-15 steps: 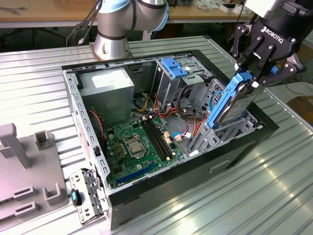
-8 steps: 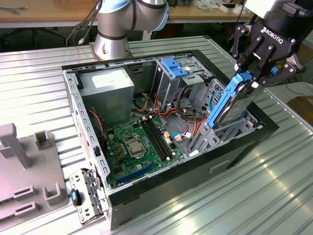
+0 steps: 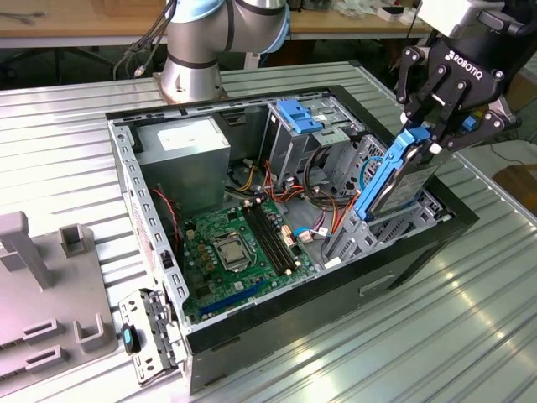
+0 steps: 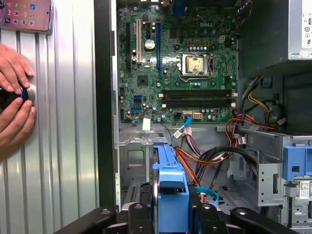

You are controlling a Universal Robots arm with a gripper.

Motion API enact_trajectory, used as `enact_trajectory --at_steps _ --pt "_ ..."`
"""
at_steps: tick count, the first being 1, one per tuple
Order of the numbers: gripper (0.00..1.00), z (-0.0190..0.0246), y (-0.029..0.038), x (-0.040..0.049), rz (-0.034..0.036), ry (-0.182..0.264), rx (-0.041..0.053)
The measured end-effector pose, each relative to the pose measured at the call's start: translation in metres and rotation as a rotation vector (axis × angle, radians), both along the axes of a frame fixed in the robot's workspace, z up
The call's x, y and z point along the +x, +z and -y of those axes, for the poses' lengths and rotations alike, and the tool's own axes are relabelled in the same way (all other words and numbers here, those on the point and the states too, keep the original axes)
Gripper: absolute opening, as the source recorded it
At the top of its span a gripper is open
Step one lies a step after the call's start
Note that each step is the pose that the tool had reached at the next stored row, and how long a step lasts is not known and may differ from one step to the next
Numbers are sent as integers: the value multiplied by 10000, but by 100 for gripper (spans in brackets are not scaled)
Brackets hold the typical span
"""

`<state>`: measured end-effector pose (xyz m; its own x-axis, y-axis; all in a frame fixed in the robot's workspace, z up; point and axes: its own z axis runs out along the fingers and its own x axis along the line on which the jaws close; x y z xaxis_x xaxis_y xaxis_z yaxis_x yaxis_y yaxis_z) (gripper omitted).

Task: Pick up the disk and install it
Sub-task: 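Insert the disk into the insertion slot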

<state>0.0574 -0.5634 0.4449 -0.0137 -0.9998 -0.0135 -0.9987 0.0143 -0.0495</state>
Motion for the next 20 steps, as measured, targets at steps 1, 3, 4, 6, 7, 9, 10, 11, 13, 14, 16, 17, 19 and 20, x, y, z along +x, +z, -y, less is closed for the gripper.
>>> enact_trajectory --at_steps 1,3,4,6,7,9,10,11,13,14,16,17,19,20 --pt "37 0 -6 1 1 0 1" --pt "37 1 -20 4 6 3 11" --pt "37 1 -20 4 3 2 7" --pt "37 1 -21 4 2 1 4" --pt "37 1 -21 4 2 1 4" --pt "37 1 -21 4 2 1 4" --pt "37 1 -21 4 2 1 4" --pt "37 1 -21 4 2 1 4" --pt "37 1 -21 4 2 1 4" --pt "37 2 -17 4 3 1 6" --pt "37 2 30 5 -2 2 12" --pt "37 1 51 5 -5 1 6" --pt "37 2 86 8 -14 0 7" --pt "37 1 86 11 -19 -2 7"
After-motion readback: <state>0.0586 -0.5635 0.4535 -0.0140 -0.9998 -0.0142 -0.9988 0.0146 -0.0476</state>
